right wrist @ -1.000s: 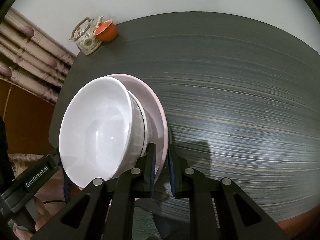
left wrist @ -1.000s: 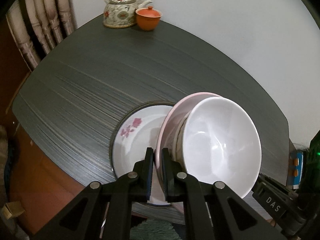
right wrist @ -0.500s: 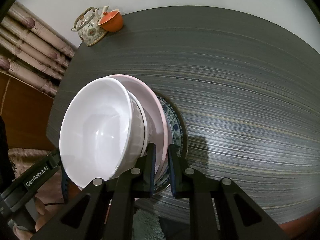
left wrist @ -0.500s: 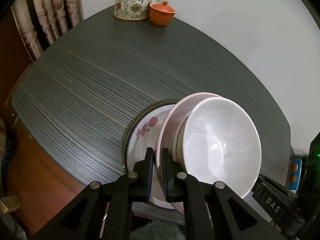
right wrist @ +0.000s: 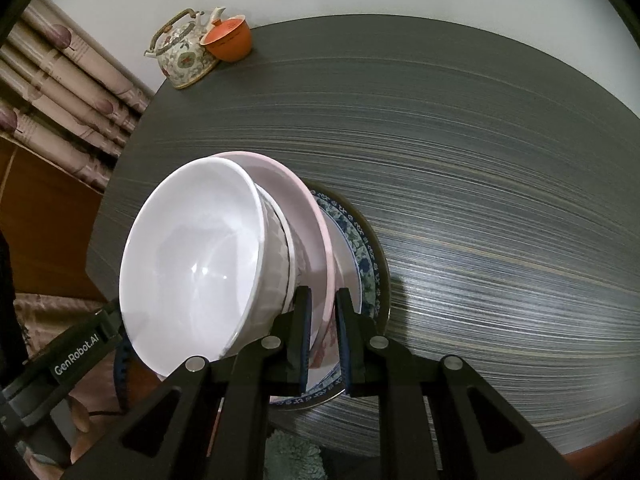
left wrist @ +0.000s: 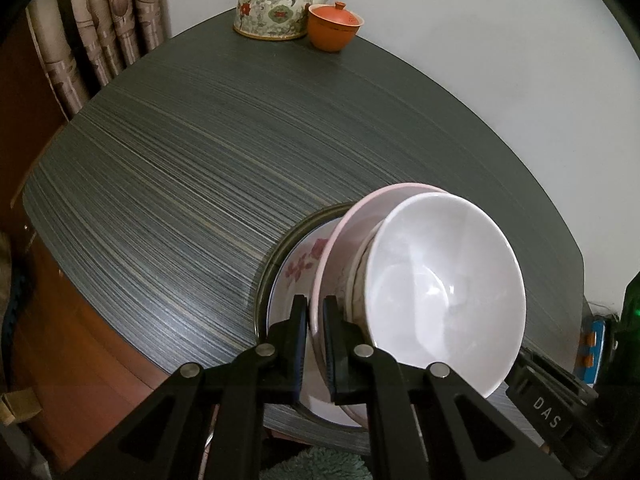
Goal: Organize plates and bowls
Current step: 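Lower the nested bowls onto the pink-flowered plate with both tools, then open both tools and pull them back from the bowls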
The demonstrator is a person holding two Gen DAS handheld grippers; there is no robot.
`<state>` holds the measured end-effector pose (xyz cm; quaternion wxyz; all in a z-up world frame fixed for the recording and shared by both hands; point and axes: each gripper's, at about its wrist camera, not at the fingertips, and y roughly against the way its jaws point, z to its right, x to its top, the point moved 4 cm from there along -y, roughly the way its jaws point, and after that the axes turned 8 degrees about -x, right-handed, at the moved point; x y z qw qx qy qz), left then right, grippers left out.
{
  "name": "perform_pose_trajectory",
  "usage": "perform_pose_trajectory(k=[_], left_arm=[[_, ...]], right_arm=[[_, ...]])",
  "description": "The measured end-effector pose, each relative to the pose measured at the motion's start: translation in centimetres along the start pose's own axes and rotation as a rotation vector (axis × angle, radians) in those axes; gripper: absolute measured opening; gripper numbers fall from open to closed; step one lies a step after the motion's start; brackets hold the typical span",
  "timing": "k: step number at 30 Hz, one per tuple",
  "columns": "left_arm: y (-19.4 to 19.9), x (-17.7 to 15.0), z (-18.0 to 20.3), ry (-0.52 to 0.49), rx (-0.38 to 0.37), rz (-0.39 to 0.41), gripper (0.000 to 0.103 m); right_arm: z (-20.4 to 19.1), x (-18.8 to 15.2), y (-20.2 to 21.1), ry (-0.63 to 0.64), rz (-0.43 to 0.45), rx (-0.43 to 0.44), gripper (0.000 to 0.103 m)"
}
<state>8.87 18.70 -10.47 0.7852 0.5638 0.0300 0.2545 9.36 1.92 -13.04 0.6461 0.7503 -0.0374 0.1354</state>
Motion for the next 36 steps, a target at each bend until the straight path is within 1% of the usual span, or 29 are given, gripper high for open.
perform_pose_trajectory(k=[3, 4, 9, 14, 17, 18, 19, 20, 23, 24, 25, 27, 28, 29, 31, 33, 34, 36], left_arm=[[0.0, 0.1, -0.2, 0.004, -0.004, 0.004, 0.006], [-0.2, 0.0, -0.8, 0.005, -0.004, 0.004, 0.006], [0.0, 0.3, -0.7, -0.007, 0.017, 0.015, 0.01], [0.3, 0.2, -0.5, -0.013, 0.027, 0.022, 0.011], [0.6, -0.2, -0.2, -0.021, 0.034, 0.033, 0.013], [0.8, -0.4, -0.1, -0.022, 0.034, 0.038, 0.016], [1.0, -0.5, -0.1, -0.023, 0.034, 0.042, 0.019], [1.2, -0.5, -0.2, -0.023, 0.037, 0.046, 0.021], [1.9, -0.7, -0.5, -0.018, 0.044, 0.06, 0.029], [2.1, -0.8, -0.6, -0.016, 0.043, 0.064, 0.034], [2.5, -0.8, -0.7, -0.016, 0.042, 0.071, 0.037], [3.2, -1.1, -0.3, -0.038, 0.058, 0.088, 0.038], [3.6, -1.3, -0.1, -0.049, 0.063, 0.096, 0.041], [4.1, -1.6, 0.1, -0.061, 0.06, 0.104, 0.042], [4.7, -2.3, 0.4, -0.077, 0.075, 0.121, 0.045], [5.4, -2.9, 0.8, -0.112, 0.11, 0.149, 0.049], [5.7, -3.2, 0.9, -0.123, 0.123, 0.157, 0.051], [6.1, -4.0, 1.4, -0.143, 0.143, 0.174, 0.051]], right_arm=[[0.1, 0.0, 0.0, -0.001, 0.003, 0.001, 0.014], [0.0, 0.1, 0.0, -0.002, 0.004, 0.002, 0.014], [-0.1, 0.1, -0.1, -0.005, 0.01, 0.004, 0.016], [0.7, 0.2, 0.2, -0.021, 0.029, -0.016, 0.034], [1.1, 0.1, 0.7, -0.027, 0.042, -0.011, 0.041], [1.3, 0.1, 0.8, -0.028, 0.048, -0.011, 0.043], [1.5, 0.0, 1.1, -0.03, 0.056, -0.007, 0.047], [1.6, -0.2, 1.3, -0.03, 0.061, -0.005, 0.051], [1.9, -0.5, 1.8, -0.034, 0.076, 0.012, 0.058], [1.9, -0.6, 2.1, -0.036, 0.083, 0.015, 0.059], [1.9, -0.7, 2.4, -0.037, 0.091, 0.019, 0.063], [1.9, -1.1, 3.1, -0.031, 0.113, 0.031, 0.068], [1.9, -1.2, 3.3, -0.025, 0.117, 0.033, 0.074], [1.9, -1.5, 3.6, -0.022, 0.123, 0.043, 0.076], [1.8, -1.9, 4.0, -0.019, 0.126, 0.059, 0.079], [1.8, -2.3, 4.3, -0.018, 0.13, 0.061, 0.08], [1.8, -2.5, 4.4, -0.009, 0.141, 0.055, 0.081], [1.6, -3.1, 4.5, 0.022, 0.162, 0.029, 0.083]])
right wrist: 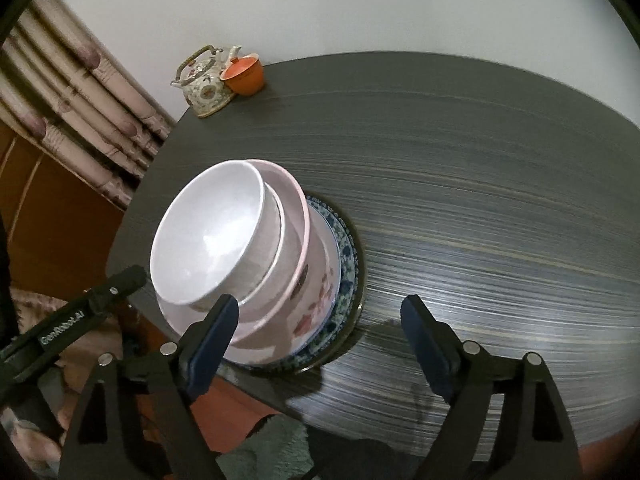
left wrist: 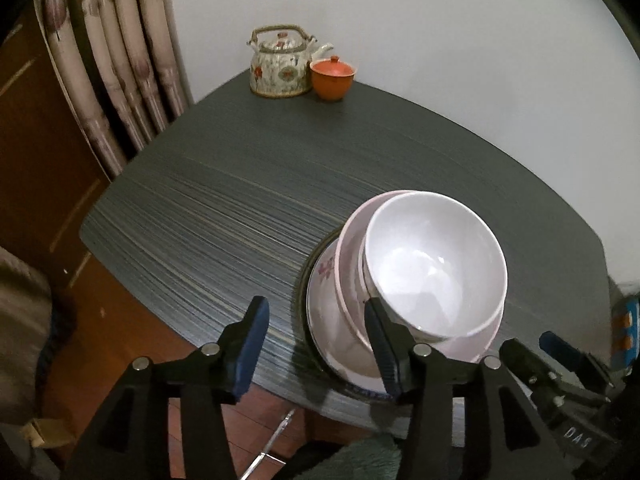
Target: Organize plates and bowls
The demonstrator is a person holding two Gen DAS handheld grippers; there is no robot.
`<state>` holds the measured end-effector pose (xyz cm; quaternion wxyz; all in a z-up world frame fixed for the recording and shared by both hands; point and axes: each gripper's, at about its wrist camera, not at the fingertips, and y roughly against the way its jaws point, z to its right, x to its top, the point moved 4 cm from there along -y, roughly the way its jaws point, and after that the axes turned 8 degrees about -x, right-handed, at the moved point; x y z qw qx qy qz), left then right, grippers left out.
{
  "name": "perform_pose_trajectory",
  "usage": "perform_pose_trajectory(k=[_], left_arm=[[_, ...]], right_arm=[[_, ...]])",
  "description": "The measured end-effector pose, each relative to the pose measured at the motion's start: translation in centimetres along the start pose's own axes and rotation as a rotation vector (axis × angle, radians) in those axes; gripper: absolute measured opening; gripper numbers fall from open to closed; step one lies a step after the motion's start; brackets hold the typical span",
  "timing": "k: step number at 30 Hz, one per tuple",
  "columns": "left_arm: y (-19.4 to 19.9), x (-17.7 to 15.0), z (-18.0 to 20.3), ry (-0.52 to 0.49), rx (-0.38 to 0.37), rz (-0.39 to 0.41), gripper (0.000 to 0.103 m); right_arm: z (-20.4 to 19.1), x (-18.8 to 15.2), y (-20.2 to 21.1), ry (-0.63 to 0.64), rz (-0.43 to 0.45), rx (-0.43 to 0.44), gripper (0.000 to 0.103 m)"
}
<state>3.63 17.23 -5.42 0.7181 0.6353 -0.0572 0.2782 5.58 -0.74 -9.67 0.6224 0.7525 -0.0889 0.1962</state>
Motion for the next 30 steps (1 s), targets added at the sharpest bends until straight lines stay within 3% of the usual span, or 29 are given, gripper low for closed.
perform_pose_trajectory(k=[5, 7, 14, 30], left_arm=[[0.6, -0.8, 1.0, -0.015, 0.015, 0.015, 0.053], [0.7, -1.1, 1.6, -0.03, 0.02, 0.018, 0.062], [0.4, -2.1, 3.1, -0.051, 0.018, 0.011, 0.063], [0.0, -2.4, 3.8, -0.08, 0.038, 0.003, 0.063]], right_arm=[[-1.3, -1.4, 0.0, 0.09, 0.029, -0.021, 0.084], [-1.8, -2.1, 0.1, 0.118, 0.033, -0.022, 0.085], [-3.0, -3.2, 0.5, 0.171, 0.059, -0.019, 0.093], [-2.6, -4.2, -0.4, 0.173, 0.03, -0.019, 0.095]])
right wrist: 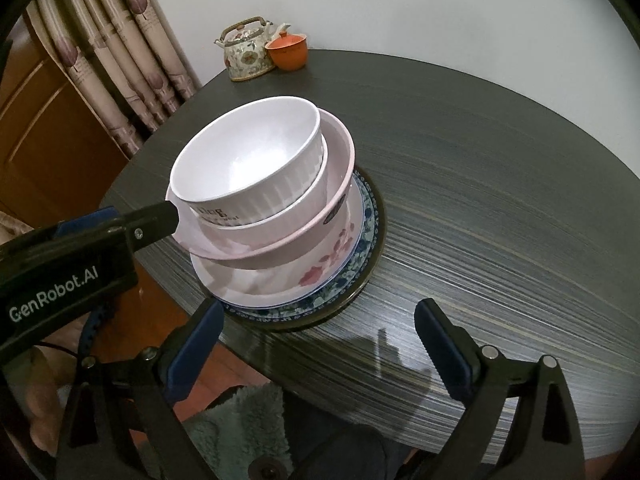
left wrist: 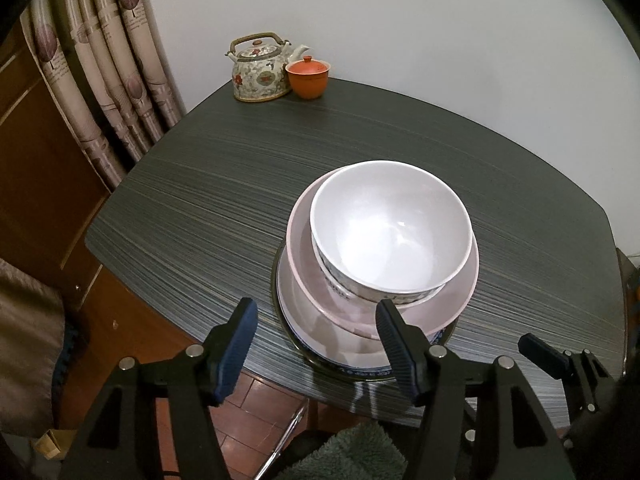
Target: Organize plates and bowls
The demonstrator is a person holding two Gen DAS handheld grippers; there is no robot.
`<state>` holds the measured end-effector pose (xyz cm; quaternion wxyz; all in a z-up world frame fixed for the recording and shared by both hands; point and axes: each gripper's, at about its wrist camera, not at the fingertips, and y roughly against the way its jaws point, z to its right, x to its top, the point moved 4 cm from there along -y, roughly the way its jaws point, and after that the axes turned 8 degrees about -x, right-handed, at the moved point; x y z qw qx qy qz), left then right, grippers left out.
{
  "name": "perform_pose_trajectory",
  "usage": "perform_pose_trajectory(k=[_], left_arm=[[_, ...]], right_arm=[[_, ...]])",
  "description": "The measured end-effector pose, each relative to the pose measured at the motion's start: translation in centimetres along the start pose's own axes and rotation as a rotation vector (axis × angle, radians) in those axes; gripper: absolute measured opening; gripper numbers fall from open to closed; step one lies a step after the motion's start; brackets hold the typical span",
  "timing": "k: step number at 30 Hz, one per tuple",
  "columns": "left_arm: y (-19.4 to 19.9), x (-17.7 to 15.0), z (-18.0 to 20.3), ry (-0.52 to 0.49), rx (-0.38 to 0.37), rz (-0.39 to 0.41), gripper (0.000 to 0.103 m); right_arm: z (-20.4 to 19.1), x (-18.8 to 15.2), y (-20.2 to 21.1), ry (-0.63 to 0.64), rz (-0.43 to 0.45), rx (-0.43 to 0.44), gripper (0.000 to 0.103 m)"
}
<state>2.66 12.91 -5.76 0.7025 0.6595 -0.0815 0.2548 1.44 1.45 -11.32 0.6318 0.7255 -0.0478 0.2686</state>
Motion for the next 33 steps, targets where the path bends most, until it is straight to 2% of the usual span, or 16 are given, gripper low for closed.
perform_pose_trajectory(k=[33], left_arm=[[-0.58, 0.03, -0.28, 0.004, -0.012, -0.02, 0.063]], right_arm=[[-0.11, -0.74, -0.77, -0.003, -0.039, 0.007, 0.096]])
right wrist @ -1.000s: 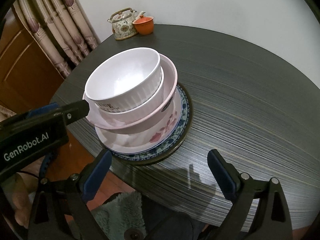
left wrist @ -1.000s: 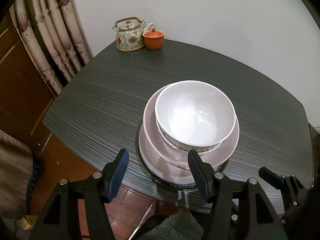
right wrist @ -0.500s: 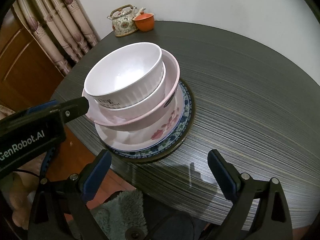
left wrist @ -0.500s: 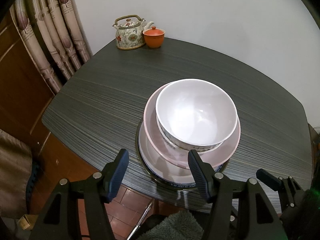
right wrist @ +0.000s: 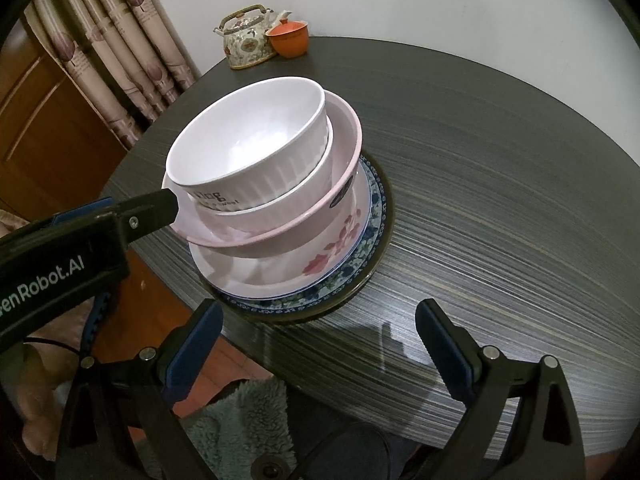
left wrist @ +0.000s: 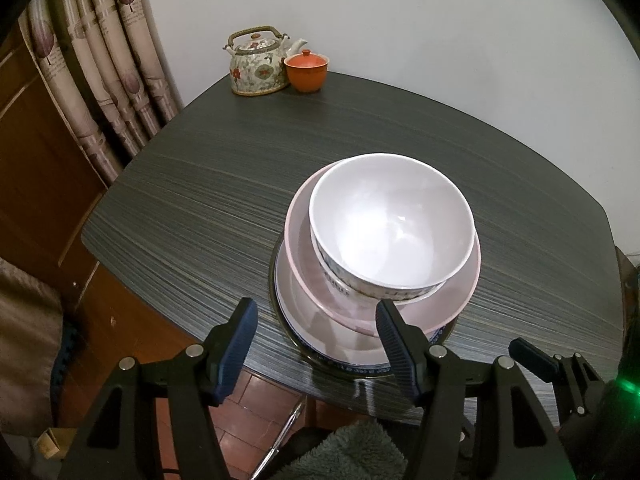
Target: Organize plates and bowls
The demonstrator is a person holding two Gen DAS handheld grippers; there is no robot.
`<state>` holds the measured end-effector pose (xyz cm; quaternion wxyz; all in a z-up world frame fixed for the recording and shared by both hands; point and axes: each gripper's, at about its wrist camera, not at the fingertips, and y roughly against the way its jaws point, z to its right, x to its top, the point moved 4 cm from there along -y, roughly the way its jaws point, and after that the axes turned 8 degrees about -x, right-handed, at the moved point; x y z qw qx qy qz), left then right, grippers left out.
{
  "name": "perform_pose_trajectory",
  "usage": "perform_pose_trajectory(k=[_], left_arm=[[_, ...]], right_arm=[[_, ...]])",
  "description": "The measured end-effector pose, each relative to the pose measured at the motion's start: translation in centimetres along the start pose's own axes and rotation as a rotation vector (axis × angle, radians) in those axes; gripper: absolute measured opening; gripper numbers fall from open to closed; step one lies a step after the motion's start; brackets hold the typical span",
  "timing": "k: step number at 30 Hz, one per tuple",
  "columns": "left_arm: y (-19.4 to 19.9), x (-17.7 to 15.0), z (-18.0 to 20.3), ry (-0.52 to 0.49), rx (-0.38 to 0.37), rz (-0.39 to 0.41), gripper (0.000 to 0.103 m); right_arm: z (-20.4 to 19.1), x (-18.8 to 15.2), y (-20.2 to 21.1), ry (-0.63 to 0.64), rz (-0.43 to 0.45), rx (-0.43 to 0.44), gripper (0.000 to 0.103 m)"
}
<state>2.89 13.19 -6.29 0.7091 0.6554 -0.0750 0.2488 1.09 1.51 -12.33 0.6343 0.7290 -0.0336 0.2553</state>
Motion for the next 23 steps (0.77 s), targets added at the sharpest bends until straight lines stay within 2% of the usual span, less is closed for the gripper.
perform_pose_trajectory(k=[23], left_arm=[[-0.28, -0.09, -0.81, 0.011, -0.016, -0.007, 0.063]], right_arm=[[-0.14, -0.17, -0.28, -0.003, -0.01, 0.003, 0.096]])
